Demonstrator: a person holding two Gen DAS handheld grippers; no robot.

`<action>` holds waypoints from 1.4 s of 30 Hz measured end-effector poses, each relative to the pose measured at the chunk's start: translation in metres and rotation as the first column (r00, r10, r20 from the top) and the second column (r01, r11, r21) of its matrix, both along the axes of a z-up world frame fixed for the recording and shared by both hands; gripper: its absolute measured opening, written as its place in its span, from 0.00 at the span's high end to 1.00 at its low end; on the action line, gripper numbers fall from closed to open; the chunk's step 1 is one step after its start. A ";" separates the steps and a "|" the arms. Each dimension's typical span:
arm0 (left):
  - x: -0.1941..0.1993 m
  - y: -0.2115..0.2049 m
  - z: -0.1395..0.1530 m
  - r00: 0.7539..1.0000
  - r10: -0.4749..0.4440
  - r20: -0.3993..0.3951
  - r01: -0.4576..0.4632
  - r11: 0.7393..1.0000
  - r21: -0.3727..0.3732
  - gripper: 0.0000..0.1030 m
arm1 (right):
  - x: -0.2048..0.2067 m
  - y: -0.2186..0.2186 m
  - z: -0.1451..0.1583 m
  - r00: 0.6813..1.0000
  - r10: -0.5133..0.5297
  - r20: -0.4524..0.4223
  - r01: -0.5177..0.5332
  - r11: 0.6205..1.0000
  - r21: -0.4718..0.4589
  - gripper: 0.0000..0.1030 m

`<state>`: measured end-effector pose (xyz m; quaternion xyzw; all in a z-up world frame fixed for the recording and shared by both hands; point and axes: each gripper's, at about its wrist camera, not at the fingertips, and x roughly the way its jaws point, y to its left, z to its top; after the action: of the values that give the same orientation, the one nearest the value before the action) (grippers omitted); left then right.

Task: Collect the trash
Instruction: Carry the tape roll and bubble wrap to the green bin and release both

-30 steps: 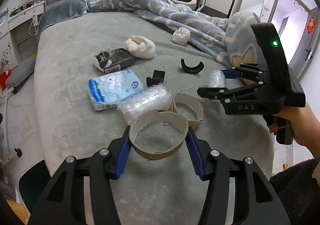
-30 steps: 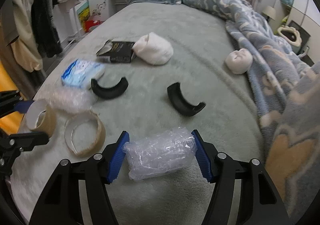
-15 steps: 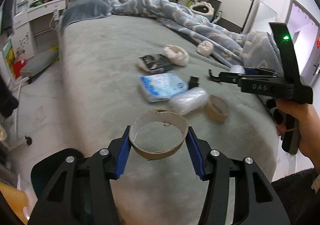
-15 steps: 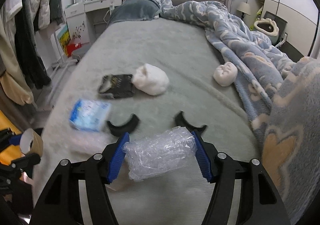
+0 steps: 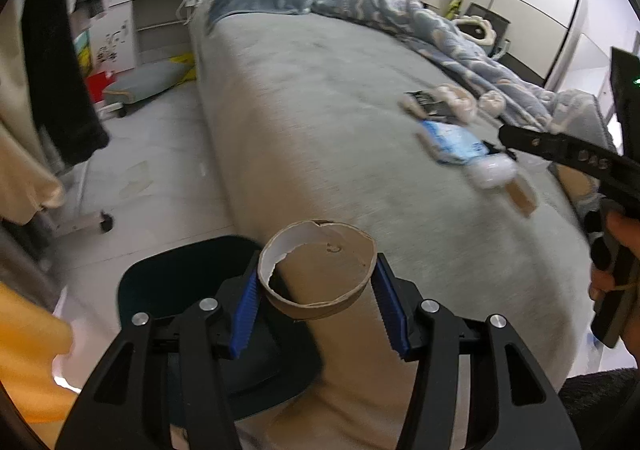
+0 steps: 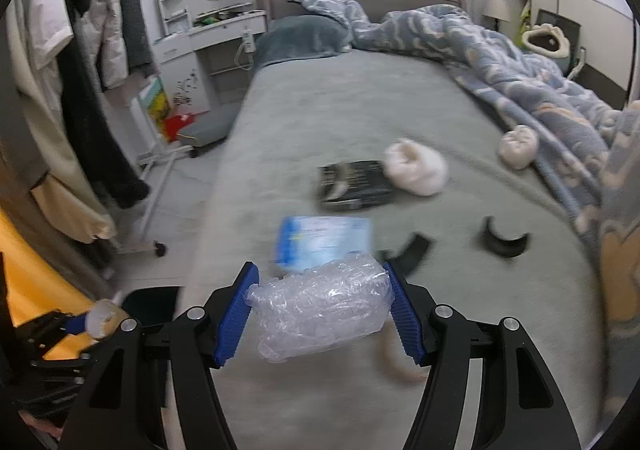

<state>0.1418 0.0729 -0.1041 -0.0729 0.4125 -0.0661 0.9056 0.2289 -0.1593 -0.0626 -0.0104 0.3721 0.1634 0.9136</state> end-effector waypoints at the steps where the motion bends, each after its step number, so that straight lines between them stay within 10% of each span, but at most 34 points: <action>1: -0.001 0.005 -0.001 1.000 0.009 -0.004 -0.009 1.000 0.000 0.45 | -0.003 0.009 -0.001 1.000 0.013 -0.003 -0.013 1.000 0.007 0.37; 19: -0.011 0.098 -0.061 0.968 0.165 -0.188 -0.166 0.986 0.015 0.45 | -0.005 0.152 -0.027 0.972 0.227 -0.068 -0.221 0.972 0.077 0.37; 42: -0.015 0.133 -0.122 0.894 0.084 -0.440 -0.142 0.985 -0.102 0.31 | 0.012 0.244 -0.094 0.904 0.327 -0.277 -0.322 0.945 0.063 0.37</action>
<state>0.1265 0.2060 -0.2264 -0.1690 0.5937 -0.0222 0.7864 0.2406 0.0846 -0.1565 -0.0413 0.4910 0.3158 0.8108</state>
